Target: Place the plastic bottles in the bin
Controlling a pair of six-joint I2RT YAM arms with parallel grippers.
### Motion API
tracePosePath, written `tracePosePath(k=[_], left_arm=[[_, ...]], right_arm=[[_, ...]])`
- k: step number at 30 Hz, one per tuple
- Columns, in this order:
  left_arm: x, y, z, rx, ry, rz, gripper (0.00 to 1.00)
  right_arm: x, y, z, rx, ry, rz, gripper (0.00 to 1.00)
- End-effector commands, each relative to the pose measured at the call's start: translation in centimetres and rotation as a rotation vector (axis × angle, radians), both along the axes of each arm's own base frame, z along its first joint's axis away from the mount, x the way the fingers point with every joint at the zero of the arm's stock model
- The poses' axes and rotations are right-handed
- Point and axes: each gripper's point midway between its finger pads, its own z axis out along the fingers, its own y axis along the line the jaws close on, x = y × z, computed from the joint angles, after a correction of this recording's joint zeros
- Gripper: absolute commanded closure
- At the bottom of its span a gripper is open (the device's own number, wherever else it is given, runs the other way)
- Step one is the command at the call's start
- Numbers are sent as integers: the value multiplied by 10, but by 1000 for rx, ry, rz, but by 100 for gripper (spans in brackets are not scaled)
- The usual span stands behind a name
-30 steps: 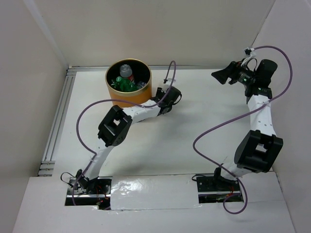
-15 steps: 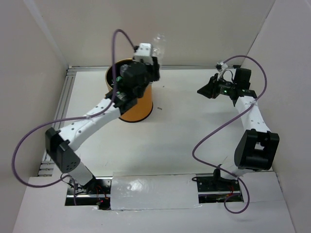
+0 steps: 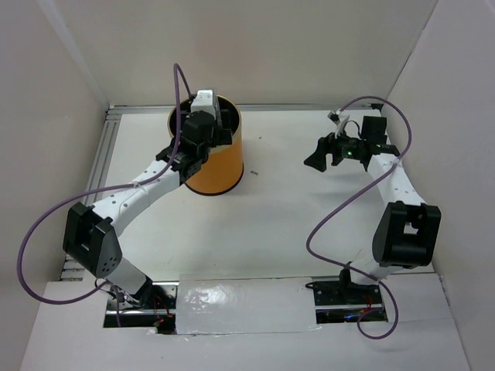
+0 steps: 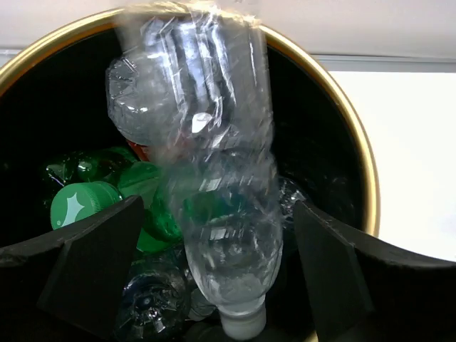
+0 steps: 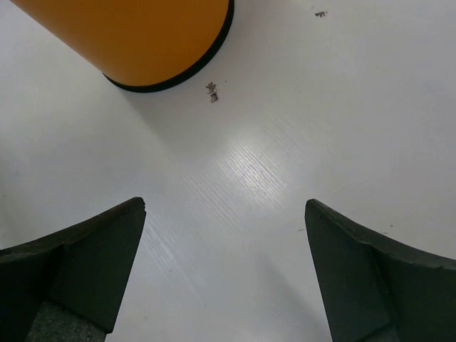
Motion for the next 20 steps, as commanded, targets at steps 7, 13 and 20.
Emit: tracePosePath(k=[7, 13, 20], left_arm=[[-42, -15, 146, -151, -292, -149, 0], [-96, -4, 166, -179, -402, -340, 0], [-117, 79, 52, -147, -274, -152, 0]], right_arm=[[3, -1, -2, -73, 2, -17, 0], [20, -22, -4, -97, 43, -268, 0], [18, -45, 2, -168, -16, -463, 0]])
